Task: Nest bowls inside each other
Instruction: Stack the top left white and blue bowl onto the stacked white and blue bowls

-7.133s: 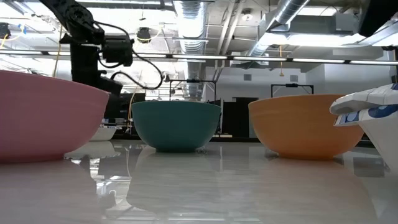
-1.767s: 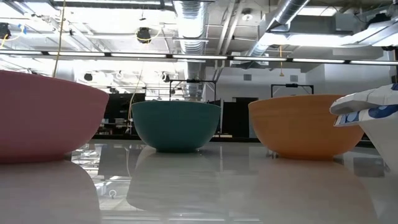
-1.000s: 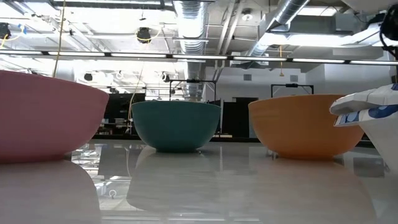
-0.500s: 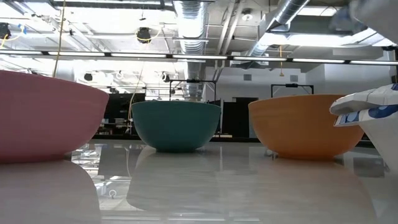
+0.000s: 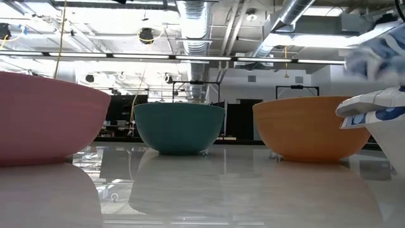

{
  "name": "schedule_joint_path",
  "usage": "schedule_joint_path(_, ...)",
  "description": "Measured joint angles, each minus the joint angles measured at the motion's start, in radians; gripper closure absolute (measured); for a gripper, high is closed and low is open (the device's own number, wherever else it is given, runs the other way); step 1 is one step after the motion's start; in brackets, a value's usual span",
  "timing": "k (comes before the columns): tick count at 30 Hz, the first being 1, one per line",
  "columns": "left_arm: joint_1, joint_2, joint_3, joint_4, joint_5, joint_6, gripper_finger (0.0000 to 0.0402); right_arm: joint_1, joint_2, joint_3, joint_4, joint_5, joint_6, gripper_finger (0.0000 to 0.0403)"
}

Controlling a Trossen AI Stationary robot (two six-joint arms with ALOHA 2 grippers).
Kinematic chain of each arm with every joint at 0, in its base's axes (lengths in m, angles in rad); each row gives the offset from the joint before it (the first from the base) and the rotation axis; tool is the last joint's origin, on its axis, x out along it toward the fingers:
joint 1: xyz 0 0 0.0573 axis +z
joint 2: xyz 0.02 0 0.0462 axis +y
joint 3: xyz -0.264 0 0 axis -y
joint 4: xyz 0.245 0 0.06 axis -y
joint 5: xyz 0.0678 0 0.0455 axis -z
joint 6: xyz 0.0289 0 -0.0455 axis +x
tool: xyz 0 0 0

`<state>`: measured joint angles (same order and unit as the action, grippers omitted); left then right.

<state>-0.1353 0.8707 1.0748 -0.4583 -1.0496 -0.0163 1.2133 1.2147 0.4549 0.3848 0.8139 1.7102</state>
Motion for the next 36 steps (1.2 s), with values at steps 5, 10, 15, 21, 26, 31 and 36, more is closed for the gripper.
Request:
schedule_joint_path(5, 0.004, 0.000, 0.000, 0.000, 0.001, -0.015, 0.0219, -0.001, 0.001, 0.000, -0.025, 0.000, 0.029, 0.0402)
schedule_joint_path(10, 0.004, 0.000, 0.000, 0.000, 0.014, -0.015, 0.0219, -0.025, 0.001, 0.000, -0.082, -0.002, 0.116, 0.0380)
schedule_joint_path(15, 0.004, 0.000, 0.000, 0.000, 0.016, -0.015, 0.0219, -0.056, 0.001, 0.000, -0.089, -0.054, 0.133, 0.0331)
schedule_joint_path(21, 0.004, 0.000, 0.000, 0.000, 0.016, 0.011, 0.0219, -0.071, 0.001, 0.000, -0.090, -0.119, 0.155, 0.0258)
schedule_joint_path(26, 0.011, 0.000, 0.000, 0.000, 0.016, 0.015, 0.0219, -0.071, 0.001, 0.000, -0.097, -0.159, 0.235, 0.0209)
schedule_joint_path(31, 0.022, 0.000, 0.000, 0.000, 0.039, 0.016, 0.0219, -0.071, 0.000, 0.000, -0.182, -0.197, 0.415, 0.0188)
schedule_joint_path(36, 0.029, 0.000, -0.001, 0.000, 0.059, 0.016, 0.0219, -0.092, -0.006, 0.003, -0.196, -0.191, 0.440, 0.0187)
